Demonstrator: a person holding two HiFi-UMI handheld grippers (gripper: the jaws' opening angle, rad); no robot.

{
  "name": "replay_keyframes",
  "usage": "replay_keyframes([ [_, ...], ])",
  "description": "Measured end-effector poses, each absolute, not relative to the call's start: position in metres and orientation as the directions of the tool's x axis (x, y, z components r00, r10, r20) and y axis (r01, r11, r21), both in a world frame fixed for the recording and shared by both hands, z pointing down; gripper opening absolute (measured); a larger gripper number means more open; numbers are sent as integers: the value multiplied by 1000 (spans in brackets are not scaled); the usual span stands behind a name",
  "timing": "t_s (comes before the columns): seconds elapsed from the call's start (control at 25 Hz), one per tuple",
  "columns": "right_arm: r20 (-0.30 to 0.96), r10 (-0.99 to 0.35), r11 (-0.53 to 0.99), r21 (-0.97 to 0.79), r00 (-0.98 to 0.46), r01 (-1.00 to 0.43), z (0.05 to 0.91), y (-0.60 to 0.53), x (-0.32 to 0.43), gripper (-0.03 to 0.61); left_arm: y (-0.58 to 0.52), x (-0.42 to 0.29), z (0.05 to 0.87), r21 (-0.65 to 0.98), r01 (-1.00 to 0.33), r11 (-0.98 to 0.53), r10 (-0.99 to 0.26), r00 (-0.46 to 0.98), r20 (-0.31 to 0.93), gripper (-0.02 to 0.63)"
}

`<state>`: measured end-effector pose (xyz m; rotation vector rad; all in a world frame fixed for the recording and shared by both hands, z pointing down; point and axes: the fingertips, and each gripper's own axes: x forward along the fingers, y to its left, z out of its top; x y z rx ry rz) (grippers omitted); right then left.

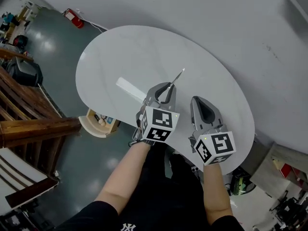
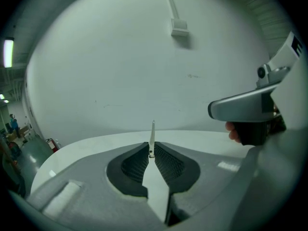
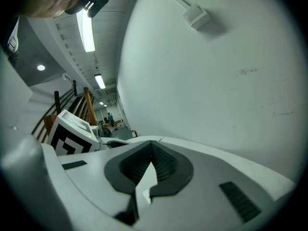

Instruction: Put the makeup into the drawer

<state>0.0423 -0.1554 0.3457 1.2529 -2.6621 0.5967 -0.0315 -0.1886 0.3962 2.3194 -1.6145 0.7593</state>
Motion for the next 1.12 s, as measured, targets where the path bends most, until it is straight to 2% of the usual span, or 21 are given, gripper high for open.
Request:
replay_keyframes([
  [0.56,251,-521,771,-272,-816,-576,321,-96,-31,15,-108,-113,364,-134,-987,-92,-876,16,482,46],
  [1.12,252,-289,895,-271,-923,-354,324,-46,-134,15,-40,-214,365,-116,-976,183,-853,-216,474,46],
])
